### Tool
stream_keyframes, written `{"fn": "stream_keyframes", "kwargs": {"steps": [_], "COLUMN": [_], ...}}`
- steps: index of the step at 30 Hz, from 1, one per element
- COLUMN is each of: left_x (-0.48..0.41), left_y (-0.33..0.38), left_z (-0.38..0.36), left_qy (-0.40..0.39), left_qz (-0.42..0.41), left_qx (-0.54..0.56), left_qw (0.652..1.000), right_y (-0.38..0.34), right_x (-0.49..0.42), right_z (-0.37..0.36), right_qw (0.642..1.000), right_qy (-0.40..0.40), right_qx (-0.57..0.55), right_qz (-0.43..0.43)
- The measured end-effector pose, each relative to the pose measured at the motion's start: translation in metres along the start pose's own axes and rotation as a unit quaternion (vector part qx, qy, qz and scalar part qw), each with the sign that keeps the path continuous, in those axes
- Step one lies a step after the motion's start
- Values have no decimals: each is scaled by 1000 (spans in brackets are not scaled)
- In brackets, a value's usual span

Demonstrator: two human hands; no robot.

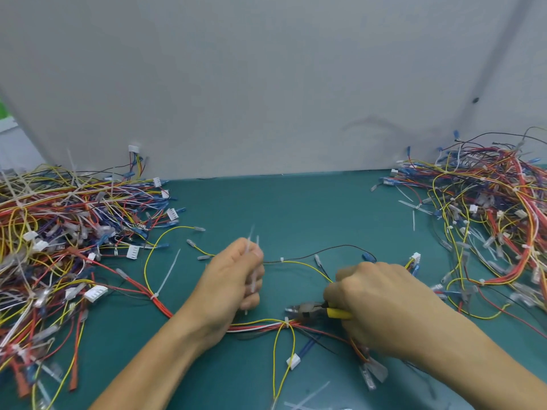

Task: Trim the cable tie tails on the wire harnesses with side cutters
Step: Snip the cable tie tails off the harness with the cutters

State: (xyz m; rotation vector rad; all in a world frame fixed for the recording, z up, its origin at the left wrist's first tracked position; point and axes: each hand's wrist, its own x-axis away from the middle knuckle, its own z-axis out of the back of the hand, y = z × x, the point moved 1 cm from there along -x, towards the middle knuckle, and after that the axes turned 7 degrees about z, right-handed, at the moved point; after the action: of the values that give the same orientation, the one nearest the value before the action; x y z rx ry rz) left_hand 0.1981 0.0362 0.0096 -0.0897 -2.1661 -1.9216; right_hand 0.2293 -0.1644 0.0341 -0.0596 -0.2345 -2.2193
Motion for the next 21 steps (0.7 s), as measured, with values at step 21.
{"fn": "stream_keyframes", "kwargs": {"steps": [21], "left_x": [5], "left_y": [22], "left_z": [41], "left_qy": [18], "left_qz": [-25], "left_qx": [-124], "left_qw": [992], "right_y": [41], "right_x": [9], "right_z": [2], "right_qw": [988], "right_qy": [-55], "right_qx": [-137], "right_qz": [-32]}}
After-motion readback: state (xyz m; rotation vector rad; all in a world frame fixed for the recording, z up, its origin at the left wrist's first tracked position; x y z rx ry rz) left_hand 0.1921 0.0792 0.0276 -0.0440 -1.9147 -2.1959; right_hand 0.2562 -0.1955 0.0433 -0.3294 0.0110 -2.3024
